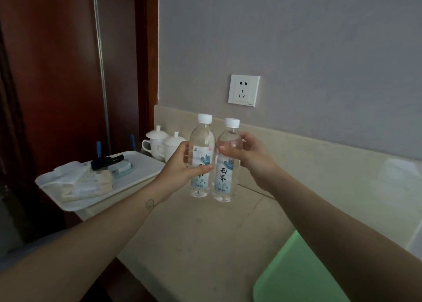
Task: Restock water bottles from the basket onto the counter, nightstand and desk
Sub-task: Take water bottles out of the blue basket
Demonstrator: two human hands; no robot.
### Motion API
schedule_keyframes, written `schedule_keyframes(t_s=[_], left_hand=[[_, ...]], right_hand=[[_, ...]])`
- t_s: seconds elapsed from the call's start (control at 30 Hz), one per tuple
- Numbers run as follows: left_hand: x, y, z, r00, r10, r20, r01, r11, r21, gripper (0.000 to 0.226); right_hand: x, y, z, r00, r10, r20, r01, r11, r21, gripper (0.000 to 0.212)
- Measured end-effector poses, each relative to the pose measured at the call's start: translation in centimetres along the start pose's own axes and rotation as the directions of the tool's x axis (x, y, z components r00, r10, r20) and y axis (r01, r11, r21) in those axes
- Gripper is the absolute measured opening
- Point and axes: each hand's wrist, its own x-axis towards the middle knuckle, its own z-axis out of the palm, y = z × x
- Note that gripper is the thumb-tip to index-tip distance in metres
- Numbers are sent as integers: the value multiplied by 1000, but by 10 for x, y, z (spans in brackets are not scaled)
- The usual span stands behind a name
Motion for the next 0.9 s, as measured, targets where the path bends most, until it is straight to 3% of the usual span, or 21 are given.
schedule_keyframes(t_s=[0.17,0.47,0.63,0.9], left_hand=[[52,-33,-15,994,-8,113,6,1000,19,57],[126,-71,-12,974,31,223,-54,993,101,47],[140,-88,-5,961,10,277,-38,995,95,50],[148,-95,2,953,-1,303,-39,991,127,58]], right_hand=[[34,20,15,993,48,-109,-55,997,-54,59],[80,51,26,942,49,-331,-93,988,-119,47],[90,64,26,932,60,-359,-128,977,-168,40],[92,72,31,892,45,-450,-191,939,-286,52]])
